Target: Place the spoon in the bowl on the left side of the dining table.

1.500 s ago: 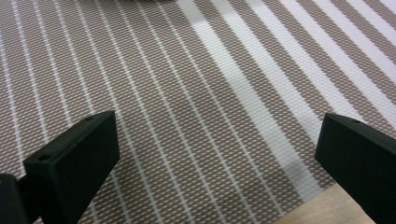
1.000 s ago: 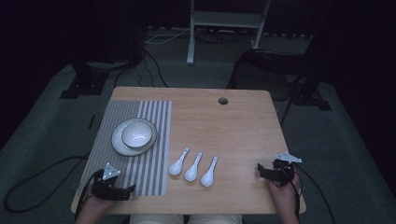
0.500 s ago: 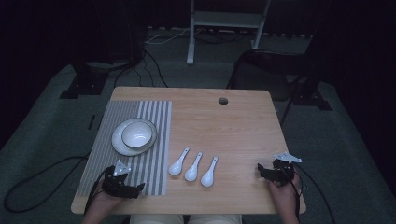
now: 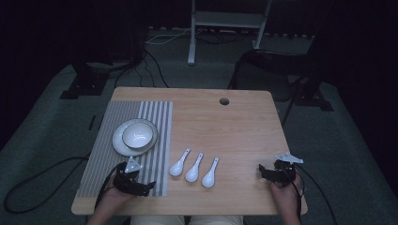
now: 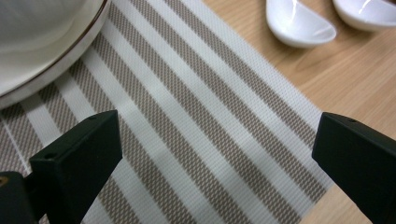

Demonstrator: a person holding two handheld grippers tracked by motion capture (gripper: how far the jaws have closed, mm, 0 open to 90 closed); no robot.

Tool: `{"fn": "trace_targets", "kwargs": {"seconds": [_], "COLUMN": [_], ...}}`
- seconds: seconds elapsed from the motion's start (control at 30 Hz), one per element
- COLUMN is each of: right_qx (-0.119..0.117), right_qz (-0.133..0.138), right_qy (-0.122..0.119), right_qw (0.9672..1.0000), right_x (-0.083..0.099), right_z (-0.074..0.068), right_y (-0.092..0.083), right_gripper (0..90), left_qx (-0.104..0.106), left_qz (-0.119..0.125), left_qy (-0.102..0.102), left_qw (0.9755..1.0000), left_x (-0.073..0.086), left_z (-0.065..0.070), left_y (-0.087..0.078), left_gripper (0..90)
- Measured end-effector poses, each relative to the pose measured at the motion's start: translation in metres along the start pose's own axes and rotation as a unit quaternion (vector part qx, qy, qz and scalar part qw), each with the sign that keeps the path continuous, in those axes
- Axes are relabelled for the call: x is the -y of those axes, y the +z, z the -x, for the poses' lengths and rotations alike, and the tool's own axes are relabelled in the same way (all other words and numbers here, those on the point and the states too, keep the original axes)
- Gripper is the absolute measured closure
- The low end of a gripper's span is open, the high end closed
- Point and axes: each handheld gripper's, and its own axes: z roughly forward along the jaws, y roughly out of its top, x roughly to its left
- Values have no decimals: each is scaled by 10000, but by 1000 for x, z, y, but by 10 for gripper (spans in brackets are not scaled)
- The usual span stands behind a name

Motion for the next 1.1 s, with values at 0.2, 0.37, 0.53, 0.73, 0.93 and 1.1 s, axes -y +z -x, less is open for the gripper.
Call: {"fn": "trace_targets", "kwargs": {"seconds": [0.2,0.37,0.53,0.73,0.93,1.1], "right_qx": [-2,-2,-2,-2,-3,-2], "right_qz": [0,-1,0,0,4,2], "right_qy": [-2,-2,-1,-1,-1,-2], "right_qw": [10000,10000,10000,10000,10000,10000], "right_x": [0,0,0,0,0,0], "right_z": [0,0,0,0,0,0], "right_y": [0,0,0,0,0,0], "right_gripper": [130,130,130,130,130,130], "left_qx": [121,157,219,293,411,511], "left_qz": [-45,-59,-67,-110,-128,-114], "left_qy": [154,221,327,459,545,670], "left_qw": [9998,9996,9992,9985,9976,9964], "left_x": [-11,-17,-27,-36,-44,-56], "left_z": [6,11,20,28,35,43], "left_y": [4,8,13,19,23,27], "left_gripper": [16,17,17,17,18,18]}}
